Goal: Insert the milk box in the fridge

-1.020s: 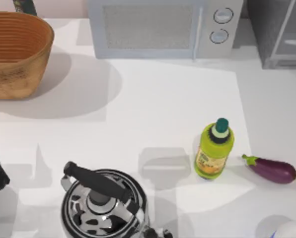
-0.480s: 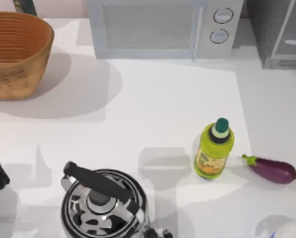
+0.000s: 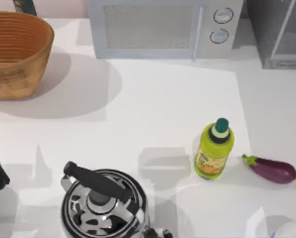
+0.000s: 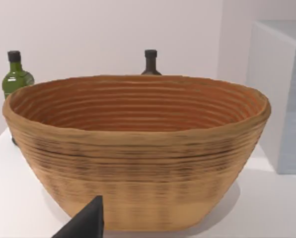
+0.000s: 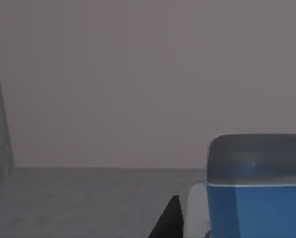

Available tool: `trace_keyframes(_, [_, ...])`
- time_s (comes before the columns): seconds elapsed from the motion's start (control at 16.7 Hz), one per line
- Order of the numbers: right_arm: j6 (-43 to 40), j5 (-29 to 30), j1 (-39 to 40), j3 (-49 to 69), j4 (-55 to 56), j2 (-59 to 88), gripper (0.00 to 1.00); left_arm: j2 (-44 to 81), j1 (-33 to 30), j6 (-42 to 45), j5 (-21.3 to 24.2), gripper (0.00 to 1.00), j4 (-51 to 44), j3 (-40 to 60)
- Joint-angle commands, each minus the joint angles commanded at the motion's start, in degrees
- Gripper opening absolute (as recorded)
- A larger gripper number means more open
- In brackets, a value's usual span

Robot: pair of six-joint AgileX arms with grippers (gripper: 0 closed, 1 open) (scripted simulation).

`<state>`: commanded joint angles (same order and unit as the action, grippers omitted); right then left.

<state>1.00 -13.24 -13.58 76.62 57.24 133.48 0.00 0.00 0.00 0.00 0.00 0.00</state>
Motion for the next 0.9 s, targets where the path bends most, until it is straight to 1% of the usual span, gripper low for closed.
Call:
trace_keyframes(0.42, [-0.06, 1.73, 0.74, 13.67, -8.22, 5.25, 0.00, 0.00, 0.00, 0.00, 0.00, 1.00, 0.00, 0.00])
trace_keyframes(0.78, [-0.17, 2.00, 1.10, 15.38, -9.87, 6.08, 0.00, 0.00, 0.00, 0.00, 0.00, 1.00, 0.00, 0.00])
trace_keyframes(0.9, [-0.17, 2.00, 1.10, 15.38, -9.87, 6.08, 0.15, 0.00, 0.00, 0.00, 0.00, 1.00, 0.00, 0.00])
